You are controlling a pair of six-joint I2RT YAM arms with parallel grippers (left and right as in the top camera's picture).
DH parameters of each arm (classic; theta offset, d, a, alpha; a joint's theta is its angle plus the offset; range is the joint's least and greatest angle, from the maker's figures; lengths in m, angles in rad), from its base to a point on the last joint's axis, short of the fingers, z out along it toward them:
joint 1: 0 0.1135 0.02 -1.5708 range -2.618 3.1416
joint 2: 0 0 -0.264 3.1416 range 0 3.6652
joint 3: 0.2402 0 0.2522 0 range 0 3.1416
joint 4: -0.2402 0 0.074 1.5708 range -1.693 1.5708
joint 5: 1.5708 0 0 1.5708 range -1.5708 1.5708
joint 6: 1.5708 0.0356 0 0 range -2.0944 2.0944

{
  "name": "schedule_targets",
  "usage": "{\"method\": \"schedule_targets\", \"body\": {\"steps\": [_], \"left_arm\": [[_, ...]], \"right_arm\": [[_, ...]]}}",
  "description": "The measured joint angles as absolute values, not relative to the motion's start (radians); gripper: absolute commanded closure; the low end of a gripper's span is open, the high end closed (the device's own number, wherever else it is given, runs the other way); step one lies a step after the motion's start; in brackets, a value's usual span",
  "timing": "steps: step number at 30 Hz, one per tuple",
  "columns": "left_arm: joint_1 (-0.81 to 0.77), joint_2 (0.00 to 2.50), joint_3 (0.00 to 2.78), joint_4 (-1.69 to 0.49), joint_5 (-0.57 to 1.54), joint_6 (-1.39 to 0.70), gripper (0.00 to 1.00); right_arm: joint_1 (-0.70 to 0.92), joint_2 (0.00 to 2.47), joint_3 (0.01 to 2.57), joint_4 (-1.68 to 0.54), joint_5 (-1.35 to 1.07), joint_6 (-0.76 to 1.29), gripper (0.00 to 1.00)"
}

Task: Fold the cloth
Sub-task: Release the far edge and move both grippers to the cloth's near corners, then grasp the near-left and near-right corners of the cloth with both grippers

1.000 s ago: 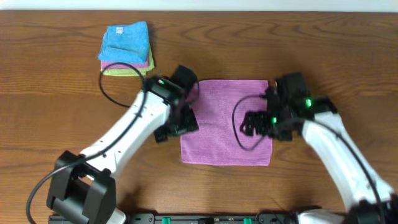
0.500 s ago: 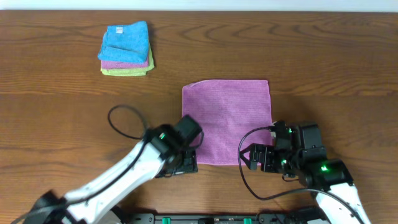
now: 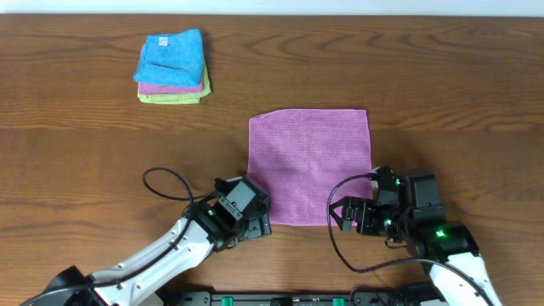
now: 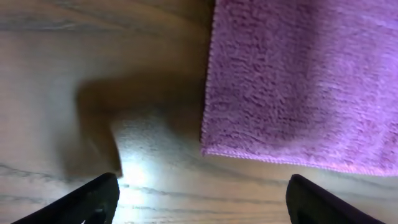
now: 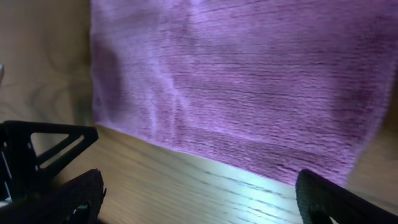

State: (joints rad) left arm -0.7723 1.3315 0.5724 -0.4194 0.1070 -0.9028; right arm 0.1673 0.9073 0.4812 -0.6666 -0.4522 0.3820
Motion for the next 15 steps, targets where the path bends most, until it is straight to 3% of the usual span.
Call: {"method": "schedule_targets", "body": {"steps": [3, 6, 12, 15], "left_arm": [[-0.772, 1.340, 0.572, -0.397, 0.099, -0.913, 0.17], [-0.771, 1.354, 0.572, -0.381, 0.096, -0.923, 0.41], [-0.768, 1.394, 0.574, -0.355, 0.089, -0.921, 0.45], [-0.768, 1.411, 0.577, -0.318, 0.088, -0.925, 0.57]], "right_arm": [[0.138, 0.908, 0.459, -0.657, -0.451, 0.382, 0.02], [0.107, 0.907, 0.424, -0.646, -0.451, 0.382, 0.03], [0.081, 0.907, 0.369, -0.627, -0.464, 0.382, 0.03], [0.081, 0.908, 0.366, -0.622, -0.467, 0.379, 0.03]]}}
